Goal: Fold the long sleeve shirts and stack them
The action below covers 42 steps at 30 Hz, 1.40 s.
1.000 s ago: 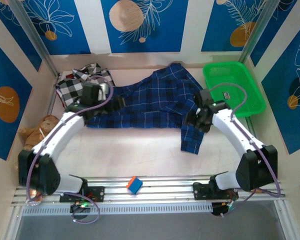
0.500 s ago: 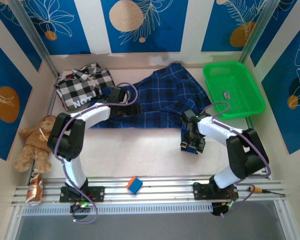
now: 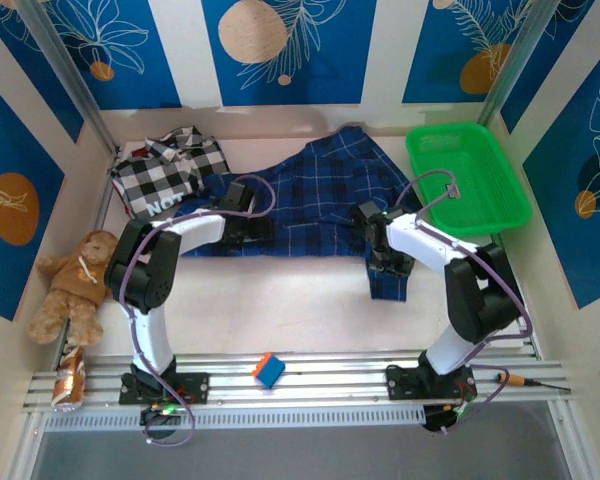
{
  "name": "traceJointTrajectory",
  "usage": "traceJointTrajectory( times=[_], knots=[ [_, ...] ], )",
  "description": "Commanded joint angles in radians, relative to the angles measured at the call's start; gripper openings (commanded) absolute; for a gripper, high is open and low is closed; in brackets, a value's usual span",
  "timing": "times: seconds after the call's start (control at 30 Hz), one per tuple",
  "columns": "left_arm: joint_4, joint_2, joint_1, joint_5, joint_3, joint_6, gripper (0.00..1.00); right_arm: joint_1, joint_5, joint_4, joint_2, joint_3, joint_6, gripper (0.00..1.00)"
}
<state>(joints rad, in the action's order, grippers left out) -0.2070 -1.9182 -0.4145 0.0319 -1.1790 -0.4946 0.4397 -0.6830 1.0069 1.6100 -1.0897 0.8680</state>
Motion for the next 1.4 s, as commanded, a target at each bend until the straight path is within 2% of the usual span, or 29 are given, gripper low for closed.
traceJointTrajectory(
  times=[0.0,0.07,0.1,0.13,0.17,0.23,0.3,0.4,0.6,0.73,0.83,1.0,1.17,1.23,1.37],
  knots=[
    [-0.060,-0.018,0.017,-0.018,0.061,0.008,0.78,0.002,-0.195,0.107,-0.040,-0.080,-0.059,0.00],
    [-0.052,-0.013,0.021,-0.015,0.074,0.010,0.78,-0.013,-0.190,0.127,-0.028,-0.119,-0.081,0.00],
    [-0.048,-0.011,0.023,-0.011,0.083,0.009,0.78,-0.028,-0.143,0.121,-0.028,-0.128,-0.088,0.00],
    [-0.041,-0.006,0.024,-0.009,0.091,0.008,0.78,-0.044,-0.076,0.095,-0.036,-0.120,-0.106,0.05],
    [-0.036,-0.002,0.026,-0.005,0.099,0.008,0.78,-0.064,0.009,0.061,-0.048,-0.097,-0.119,0.15],
    [-0.035,0.006,0.028,-0.005,0.115,0.015,0.78,-0.097,0.096,0.025,-0.076,-0.034,-0.084,0.39],
    [-0.036,0.017,0.031,-0.007,0.134,0.022,0.79,-0.131,0.175,-0.023,-0.116,0.051,-0.043,0.55],
    [-0.028,0.025,0.037,-0.007,0.170,0.027,0.80,-0.182,0.307,-0.120,-0.164,0.172,-0.016,0.62],
    [0.005,0.051,0.045,0.006,0.234,0.027,0.81,-0.190,0.421,-0.208,-0.158,0.288,0.042,0.65],
    [0.021,0.076,0.044,0.015,0.267,0.025,0.81,-0.170,0.428,-0.252,-0.133,0.329,0.098,0.63],
    [0.030,0.094,0.045,0.022,0.287,0.025,0.81,-0.160,0.420,-0.284,-0.108,0.340,0.132,0.57],
    [0.035,0.117,0.045,0.026,0.311,0.033,0.82,-0.158,0.319,-0.281,-0.062,0.279,0.139,0.22],
    [0.034,0.136,0.049,0.026,0.328,0.045,0.85,-0.150,0.157,-0.195,-0.051,0.143,0.066,0.03],
    [0.031,0.141,0.051,0.028,0.328,0.048,0.86,-0.135,0.088,-0.157,-0.062,0.089,0.024,0.00],
    [0.030,0.146,0.052,0.037,0.325,0.050,0.87,-0.082,-0.043,-0.130,-0.087,0.001,-0.112,0.00]
  ],
)
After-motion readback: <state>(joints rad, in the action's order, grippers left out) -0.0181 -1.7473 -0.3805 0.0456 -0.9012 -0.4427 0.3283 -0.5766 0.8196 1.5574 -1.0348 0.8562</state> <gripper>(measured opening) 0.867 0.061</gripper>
